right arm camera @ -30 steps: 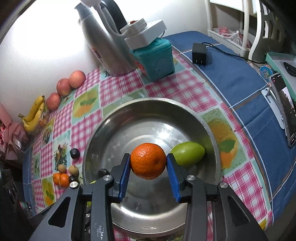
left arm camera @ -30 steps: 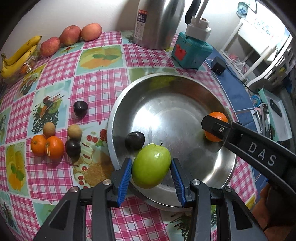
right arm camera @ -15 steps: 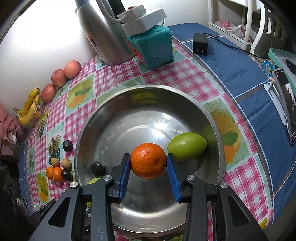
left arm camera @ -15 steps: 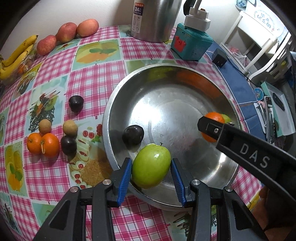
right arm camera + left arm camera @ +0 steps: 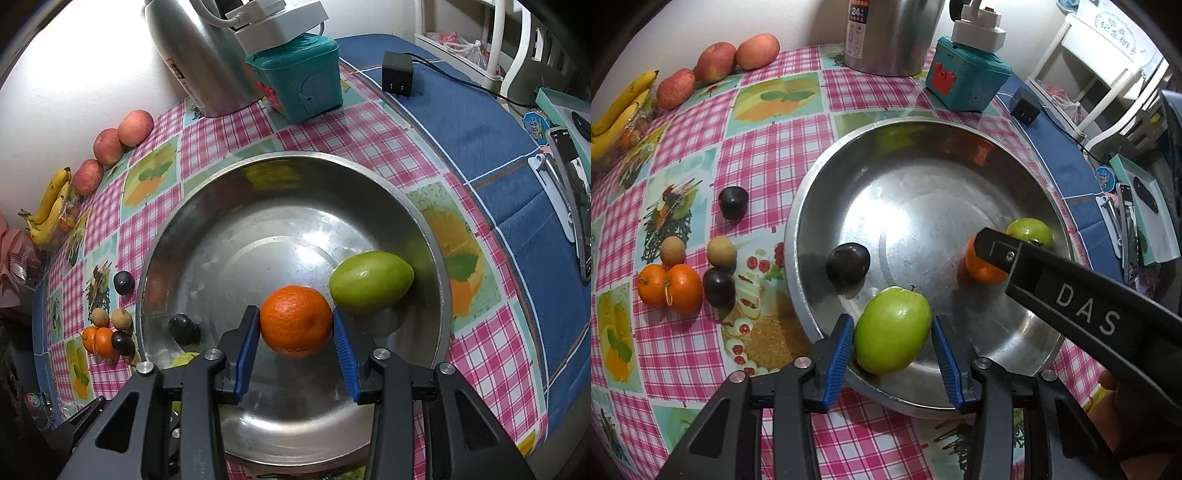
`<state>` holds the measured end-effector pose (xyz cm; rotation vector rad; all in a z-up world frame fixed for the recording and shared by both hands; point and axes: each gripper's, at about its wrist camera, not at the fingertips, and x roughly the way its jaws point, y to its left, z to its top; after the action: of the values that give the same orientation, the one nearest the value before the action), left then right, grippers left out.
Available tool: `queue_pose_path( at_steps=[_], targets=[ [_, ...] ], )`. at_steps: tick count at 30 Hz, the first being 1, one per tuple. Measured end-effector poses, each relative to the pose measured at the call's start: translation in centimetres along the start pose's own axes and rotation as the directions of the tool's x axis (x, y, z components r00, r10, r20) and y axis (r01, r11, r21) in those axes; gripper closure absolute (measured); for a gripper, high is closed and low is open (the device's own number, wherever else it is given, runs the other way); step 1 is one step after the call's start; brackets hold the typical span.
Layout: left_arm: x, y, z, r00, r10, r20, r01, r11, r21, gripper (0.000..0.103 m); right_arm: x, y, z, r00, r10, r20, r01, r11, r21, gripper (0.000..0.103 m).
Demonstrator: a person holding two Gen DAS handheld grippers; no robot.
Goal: Organize fruits
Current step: 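Open the right gripper dropping the orange while the left gripper releases the apple into the bowl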
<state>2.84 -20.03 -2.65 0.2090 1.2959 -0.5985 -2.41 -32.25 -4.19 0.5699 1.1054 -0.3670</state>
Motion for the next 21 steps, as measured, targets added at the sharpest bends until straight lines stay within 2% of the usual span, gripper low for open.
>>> queue_pose_path(
  at_steps=[1, 3, 11, 15, 21],
  targets=[
    [-0.1, -0.1, 0.0, 1.000, -0.002, 0.003, 0.002, 1.000, 0.001, 0.047, -0.1, 0.1, 0.0, 1.000, 0.003, 0.005, -0.003, 1.000, -0.004, 0.059],
    [-0.5, -0.2, 0.1, 1.000, -0.012, 0.015, 0.012, 1.000, 0.003, 0.045, -0.3, 0.2, 0.0, 1.000, 0.003, 0.013, -0.003, 1.000, -0.012, 0.056],
    [-2.2, 0.2, 0.5, 0.998, -0.014, 0.058, 0.014, 1.000, -0.004, 0.045, -2.2, 0.8, 0.4, 0.997, 0.018, 0.079, -0.015, 0.999, -0.032, 0.052],
    [-2.8, 1.2, 0.6, 0.998, -0.013, 0.067, 0.016, 0.999, -0.046, 0.045, -3.0, 0.9, 0.6, 0.994, 0.026, 0.110, -0.023, 0.999, -0.032, 0.052],
    [-3.9, 4.3, 0.8, 0.995, 0.008, 0.099, 0.009, 0.986, -0.166, 0.045, -3.1, 0.7, 0.6, 0.994, 0.026, 0.110, -0.024, 1.000, -0.019, 0.052]
  ],
)
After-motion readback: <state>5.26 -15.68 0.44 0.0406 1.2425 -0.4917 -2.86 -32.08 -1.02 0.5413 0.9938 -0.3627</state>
